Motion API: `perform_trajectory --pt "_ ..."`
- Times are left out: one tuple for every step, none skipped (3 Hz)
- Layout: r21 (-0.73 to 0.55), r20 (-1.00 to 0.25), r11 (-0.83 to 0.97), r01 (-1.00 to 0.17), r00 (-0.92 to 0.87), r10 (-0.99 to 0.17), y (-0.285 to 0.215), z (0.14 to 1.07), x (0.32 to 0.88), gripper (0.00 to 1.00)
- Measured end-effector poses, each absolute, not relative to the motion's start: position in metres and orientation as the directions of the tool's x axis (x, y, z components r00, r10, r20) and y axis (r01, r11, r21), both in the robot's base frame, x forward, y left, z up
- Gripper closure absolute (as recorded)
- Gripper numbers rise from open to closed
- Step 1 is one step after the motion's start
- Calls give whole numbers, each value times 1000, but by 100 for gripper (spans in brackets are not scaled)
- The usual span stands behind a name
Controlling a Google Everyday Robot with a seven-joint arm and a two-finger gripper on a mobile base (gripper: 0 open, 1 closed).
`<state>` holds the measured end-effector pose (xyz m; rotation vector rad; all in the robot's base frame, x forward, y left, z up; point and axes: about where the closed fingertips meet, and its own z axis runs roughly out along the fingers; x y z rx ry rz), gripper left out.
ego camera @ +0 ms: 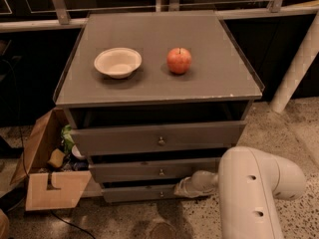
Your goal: Close bottom drawer
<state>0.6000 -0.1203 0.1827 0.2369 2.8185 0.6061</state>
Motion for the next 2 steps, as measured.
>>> perform_trajectory --pt "435 -164 894 111 -966 200 -125 183 583 100" --pt "424 -77 886 187 -967 242 -161 187 540 100"
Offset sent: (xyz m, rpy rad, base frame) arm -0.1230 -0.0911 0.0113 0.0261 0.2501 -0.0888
